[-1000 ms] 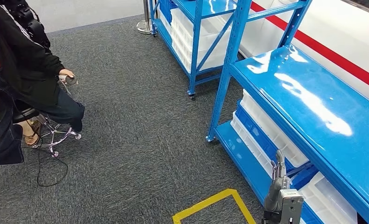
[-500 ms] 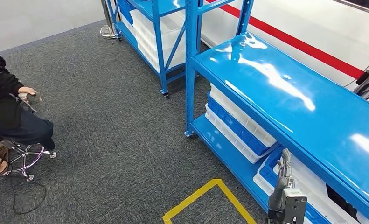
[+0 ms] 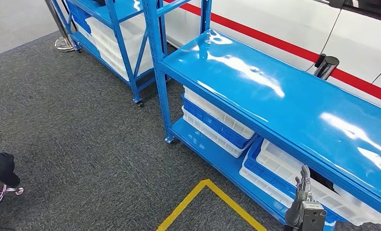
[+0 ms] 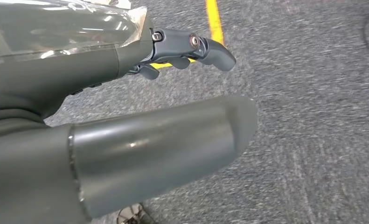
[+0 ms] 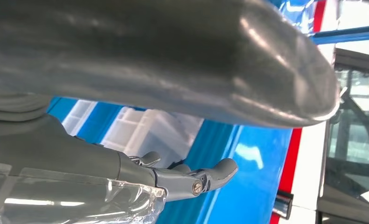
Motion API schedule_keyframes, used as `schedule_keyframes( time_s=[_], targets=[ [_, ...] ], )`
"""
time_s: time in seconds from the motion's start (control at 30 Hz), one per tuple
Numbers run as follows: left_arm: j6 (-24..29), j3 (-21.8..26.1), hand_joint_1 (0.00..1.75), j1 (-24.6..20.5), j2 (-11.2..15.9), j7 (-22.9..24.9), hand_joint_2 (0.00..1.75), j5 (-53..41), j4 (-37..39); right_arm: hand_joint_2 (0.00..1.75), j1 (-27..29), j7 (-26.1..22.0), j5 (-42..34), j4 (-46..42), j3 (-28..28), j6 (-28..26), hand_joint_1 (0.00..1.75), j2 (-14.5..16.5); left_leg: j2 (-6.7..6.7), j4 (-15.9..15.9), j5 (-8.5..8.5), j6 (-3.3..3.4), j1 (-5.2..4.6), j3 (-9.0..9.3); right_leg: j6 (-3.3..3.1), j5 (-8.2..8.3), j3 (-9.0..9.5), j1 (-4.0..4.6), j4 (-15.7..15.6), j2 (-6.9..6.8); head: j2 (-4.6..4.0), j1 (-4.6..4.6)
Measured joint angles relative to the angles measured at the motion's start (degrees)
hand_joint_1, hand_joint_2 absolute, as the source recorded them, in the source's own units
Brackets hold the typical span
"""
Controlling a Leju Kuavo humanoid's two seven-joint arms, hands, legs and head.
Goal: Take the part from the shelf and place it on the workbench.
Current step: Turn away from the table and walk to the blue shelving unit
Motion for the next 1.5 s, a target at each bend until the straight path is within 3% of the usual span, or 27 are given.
schedule_keyframes(
  time_s=[0.03, 0.1, 0.17, 0.2, 0.23, 0.27, 0.33, 0.4, 0.47, 0.5, 0.53, 0.6, 0.67, 0.7, 0.77, 0.83, 0.87, 0.93, 1.0, 1.07, 1.13, 1.2, 1.23, 1.3, 1.37, 1.43, 1.5],
  targets=[
    [0.00, 0.01, 0.00, -0.03, -0.05, 0.00, 0.00, 0.00, -0.06, 0.00, 0.00, -0.03, 0.01, 0.01, -0.20, 0.00, 0.00, 0.03, 0.75, -0.45, 0.28, 0.46, 0.06, 0.17, 0.04, -0.67, -0.71, 0.07, 1.17, -1.23, 0.00, 0.09],
    [0.01, 0.04, 0.00, 0.03, -0.09, 0.00, 0.00, 0.01, -0.14, 0.00, -0.18, -0.07, 0.03, 0.07, -0.42, 0.00, 0.00, 0.07, 2.37, -1.00, 0.57, 0.99, 0.05, 0.34, -0.30, -3.68, -3.72, 0.08, 7.16, -4.85, 0.00, 0.26],
    [0.01, 0.08, 0.00, 0.11, -0.10, 0.00, 0.00, 0.01, -0.15, 0.00, -0.27, -0.07, 0.08, 0.18, -0.57, 0.02, 0.00, 0.11, 4.10, -1.02, 0.54, 1.05, -0.04, 0.26, -0.15, -6.63, -7.50, -0.10, 14.62, -6.48, 0.00, 0.33],
    [-0.01, 0.09, 0.00, 0.12, -0.13, 0.00, 0.00, 0.01, -0.15, 0.00, -0.25, -0.07, 0.13, 0.24, -0.69, 0.06, 0.00, 0.13, 4.93, -1.01, 0.49, 1.00, -0.05, 0.24, 0.26, -7.04, -8.31, -0.24, 16.30, -6.72, 0.00, 0.32],
    [-0.04, 0.09, 0.00, 0.11, -0.15, 0.00, 0.00, 0.00, -0.15, 0.00, -0.25, -0.06, 0.24, 0.28, -0.82, 0.11, 0.00, 0.13, 5.68, -1.00, 0.43, 0.92, -0.01, 0.26, 0.85, -6.50, -7.86, -0.39, 15.56, -6.95, 0.00, 0.33],
    [-0.09, 0.08, 0.00, 0.11, -0.20, 0.00, 0.00, -0.02, -0.15, 0.00, -0.28, 0.00, 0.43, 0.32, -0.97, 0.16, 0.00, 0.13, 6.41, -0.99, 0.33, 0.76, 0.06, 0.37, 1.52, -5.20, -6.08, -0.57, 12.37, -7.55, 0.00, 0.33],
    [-0.18, 0.08, 0.00, 0.15, -0.26, 0.00, 0.00, -0.10, -0.16, 0.00, -0.54, 0.53, 1.51, 0.54, -1.21, 0.08, 0.00, 0.14, 7.71, -0.90, -0.07, 0.15, -0.05, 0.85, 2.34, -2.21, -1.21, -0.72, 3.68, -10.96, 0.00, 0.38],
    [-0.20, 0.10, 0.00, 0.23, -0.27, -0.02, 0.00, -0.31, -0.18, 0.00, -1.36, 1.81, 5.91, 2.01, -1.69, -2.11, 0.00, 0.10, 8.98, -0.83, -0.63, -0.68, -0.34, 1.54, 1.74, -0.62, 1.11, -0.56, -0.66, -13.25, 0.00, 0.24],
    [-0.15, 0.12, 0.00, 0.07, -0.34, -0.04, 0.00, -0.52, -0.19, 0.00, -3.36, 3.99, 14.15, 7.45, -3.23, -7.86, 0.00, -0.63, 10.50, -0.93, -1.08, -1.43, -0.16, 2.30, 0.64, -0.30, 0.99, -0.30, -0.85, -11.97, 0.00, 0.01],
    [-0.10, 0.13, 0.00, -0.11, -0.39, -0.04, 0.00, -0.61, -0.19, 0.00, -5.06, 5.31, 18.67, 12.65, -4.56, -11.98, 0.00, -1.50, 10.49, -0.71, -1.45, -1.77, 0.15, 2.56, 0.18, -0.19, 1.14, -0.42, -0.94, -11.11, 0.00, -0.03],
    [-0.04, 0.15, 0.00, -0.26, -0.45, -0.05, 0.00, -0.72, -0.18, 0.00, -7.01, 6.89, 23.04, 19.35, -6.10, -16.70, 0.00, -2.74, 9.39, 0.24, -2.35, -2.02, 0.43, 2.43, -0.29, -0.02, 1.33, -0.60, -1.04, -10.29, 0.00, -0.08],
    [-0.04, 0.20, 0.00, -0.29, -0.55, -0.10, 0.00, -1.18, -0.16, 0.00, -10.47, 11.74, 30.85, 33.94, -8.57, -25.31, 0.00, -5.52, 5.34, 5.43, -5.83, -2.27, 0.74, 0.34, -1.05, 0.31, 1.59, -1.01, -1.15, -8.86, 0.00, -0.19],
    [-0.26, 0.25, 0.00, 0.18, -0.49, -0.28, 0.00, -1.89, -0.13, 0.00, -12.20, 22.39, 37.28, 46.41, -9.39, -29.02, 0.00, -7.68, 2.86, 12.94, -9.38, -2.29, 0.71, -3.40, -1.33, 0.38, 1.43, -0.82, -1.12, -7.44, 0.00, -0.25],
    [-0.44, 0.27, 0.00, 0.47, -0.39, -0.38, 0.00, -2.25, -0.11, 0.00, -12.60, 29.09, 39.42, 51.55, -9.41, -29.17, 0.00, -8.29, 2.51, 15.07, -9.71, -2.25, 0.71, -4.71, -1.34, 0.37, 1.42, -0.70, -1.09, -6.61, 0.00, -0.26],
    [-0.86, 0.30, 0.00, 0.89, -0.14, -0.48, 0.00, -3.07, -0.05, 0.00, -12.97, 40.57, 41.61, 59.56, -9.44, -28.09, 0.00, -8.88, 2.11, 13.00, -6.79, -1.95, 0.70, -4.51, -1.34, 0.36, 1.52, -0.56, -1.02, -4.88, 0.00, -0.26],
    [-1.14, 0.31, 0.00, 1.07, 0.19, -0.21, 0.00, -3.71, 0.08, 0.00, -13.41, 46.39, 42.46, 64.88, -9.41, -26.49, 0.00, -8.98, 0.17, 5.47, -2.31, -1.38, 0.73, -1.62, -1.25, 0.36, 1.56, -0.47, -0.94, -3.20, 0.00, -0.27],
    [-1.17, 0.29, 0.00, 1.08, 0.34, 0.06, 0.00, -3.98, 0.21, 0.00, -13.80, 47.96, 42.65, 66.83, -9.40, -25.72, 0.00, -8.99, -0.83, 2.48, -1.06, -1.20, 0.70, -0.46, -1.11, 0.38, 1.41, -0.40, -0.86, -2.40, 0.00, -0.27],
    [-1.09, 0.23, 0.00, 0.95, 0.56, 0.90, 0.00, -4.38, 0.48, 0.00, -14.50, 49.69, 42.75, 69.92, -9.39, -24.40, 0.00, -9.03, -1.70, 0.22, -0.69, -0.94, 0.39, 0.35, -0.49, 0.51, 0.88, -0.37, -0.81, -1.06, 0.00, -0.24],
    [-0.91, 0.17, 0.00, 0.73, 0.52, 1.74, 0.00, -4.60, 0.72, 0.00, -14.76, 50.40, 42.63, 72.08, -9.40, -23.46, 0.00, -9.24, -0.38, -0.31, -0.31, -0.37, 0.11, 0.55, 0.37, 0.66, 0.27, -0.48, -0.81, -0.33, 0.00, -0.24],
    [-0.59, 0.13, 0.00, 0.66, 0.49, 2.51, 0.00, -4.77, 0.94, 0.00, -15.08, 50.79, 42.27, 73.64, -9.42, -22.71, 0.00, -9.47, 1.04, -1.10, 0.30, 0.53, 0.15, 0.81, 0.53, -0.70, -1.14, -0.33, 1.53, -2.47, 0.00, -0.05],
    [-0.24, 0.10, 0.00, 0.79, 0.48, 3.22, 0.00, -4.98, 1.20, 0.00, -15.66, 51.00, 41.88, 74.66, -9.51, -22.12, 0.00, -9.74, 2.72, -1.42, 0.54, 0.98, 0.05, 0.80, 0.07, -4.18, -4.53, -0.21, 8.40, -5.63, 0.00, 0.21],
    [-0.03, 0.08, 0.00, 0.87, 0.47, 4.00, 0.00, -5.27, 1.51, 0.00, -16.05, 51.07, 41.54, 75.37, -9.68, -21.75, 0.00, -10.05, 4.48, -1.37, 0.53, 0.99, -0.12, 0.68, 0.29, -6.74, -7.58, -0.31, 15.00, -6.65, 0.00, 0.28],
    [0.05, 0.06, 0.00, 0.85, 0.47, 4.48, 0.00, -5.39, 1.66, 0.00, -16.10, 51.03, 41.33, 75.65, -9.77, -21.59, 0.00, -10.18, 5.24, -1.35, 0.50, 0.96, -0.15, 0.65, 0.73, -6.77, -7.63, -0.39, 15.58, -6.84, 0.00, 0.28],
    [0.17, 0.03, 0.00, 0.78, 0.40, 5.53, 0.00, -5.57, 1.96, 0.00, -16.13, 50.79, 40.95, 76.04, -9.97, -21.19, 0.00, -10.45, 6.54, -1.31, 0.38, 0.75, -0.09, 0.76, 1.90, -4.57, -4.09, -0.66, 9.73, -7.84, 0.00, 0.28],
    [0.28, 0.01, 0.00, 0.77, 0.39, 6.29, 0.00, -5.70, 2.19, 0.00, -16.38, 50.39, 40.81, 76.26, -10.10, -20.81, 0.00, -10.59, 7.74, -1.18, 0.02, 0.16, -0.30, 1.13, 2.24, -1.87, 0.45, -0.72, 1.61, -10.71, 0.00, 0.30],
    [0.45, -0.01, 0.00, 0.70, 0.40, 7.05, 0.00, -5.86, 2.34, 0.00, -16.72, 49.82, 40.62, 76.46, -10.27, -20.36, 0.00, -10.60, 8.93, -1.14, -0.41, -0.62, -0.59, 1.73, 1.41, -0.66, 1.84, -0.53, -1.35, -12.17, 0.00, 0.18],
    [0.58, -0.09, 0.00, 0.45, 0.30, 7.76, 0.00, -6.01, 2.42, 0.00, -16.83, 49.23, 40.33, 76.67, -10.56, -19.86, 0.00, -10.67, 9.96, -1.24, -0.70, -1.34, -0.42, 2.34, 0.43, -0.36, 1.79, -0.60, -1.36, -10.89, 0.00, 0.09]
  ],
)
